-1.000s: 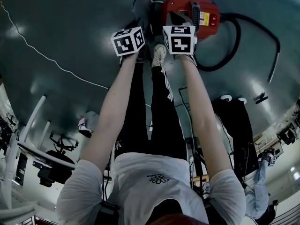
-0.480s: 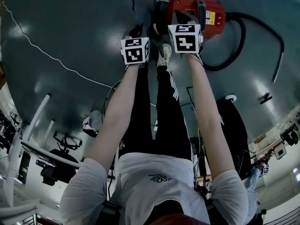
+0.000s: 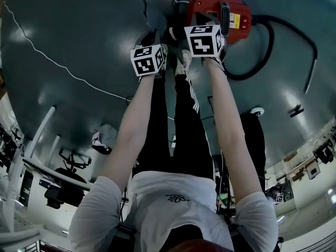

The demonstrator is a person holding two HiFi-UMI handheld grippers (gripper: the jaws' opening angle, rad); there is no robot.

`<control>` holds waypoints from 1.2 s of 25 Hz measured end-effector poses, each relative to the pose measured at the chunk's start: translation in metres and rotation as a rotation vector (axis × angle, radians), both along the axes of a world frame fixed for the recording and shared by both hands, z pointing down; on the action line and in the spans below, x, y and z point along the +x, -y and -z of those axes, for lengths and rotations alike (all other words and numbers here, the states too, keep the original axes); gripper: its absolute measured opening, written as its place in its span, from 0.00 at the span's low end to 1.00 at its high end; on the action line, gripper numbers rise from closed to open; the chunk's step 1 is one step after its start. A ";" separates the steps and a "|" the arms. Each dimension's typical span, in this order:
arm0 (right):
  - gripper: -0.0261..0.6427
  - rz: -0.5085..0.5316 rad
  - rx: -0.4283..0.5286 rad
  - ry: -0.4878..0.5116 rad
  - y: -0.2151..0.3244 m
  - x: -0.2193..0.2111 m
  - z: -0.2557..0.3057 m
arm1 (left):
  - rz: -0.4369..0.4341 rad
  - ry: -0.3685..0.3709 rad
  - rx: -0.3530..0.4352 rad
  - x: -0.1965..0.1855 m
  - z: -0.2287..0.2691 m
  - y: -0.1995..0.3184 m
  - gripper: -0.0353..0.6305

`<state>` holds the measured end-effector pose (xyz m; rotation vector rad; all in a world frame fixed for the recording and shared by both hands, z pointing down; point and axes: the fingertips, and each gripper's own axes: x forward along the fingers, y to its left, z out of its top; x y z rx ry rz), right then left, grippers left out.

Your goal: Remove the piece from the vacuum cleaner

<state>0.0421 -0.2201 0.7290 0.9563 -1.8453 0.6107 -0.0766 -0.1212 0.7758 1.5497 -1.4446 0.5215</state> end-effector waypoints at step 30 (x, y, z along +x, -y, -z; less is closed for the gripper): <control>0.05 0.016 0.017 0.008 0.001 -0.001 0.000 | 0.102 -0.065 0.013 -0.018 -0.001 -0.027 0.09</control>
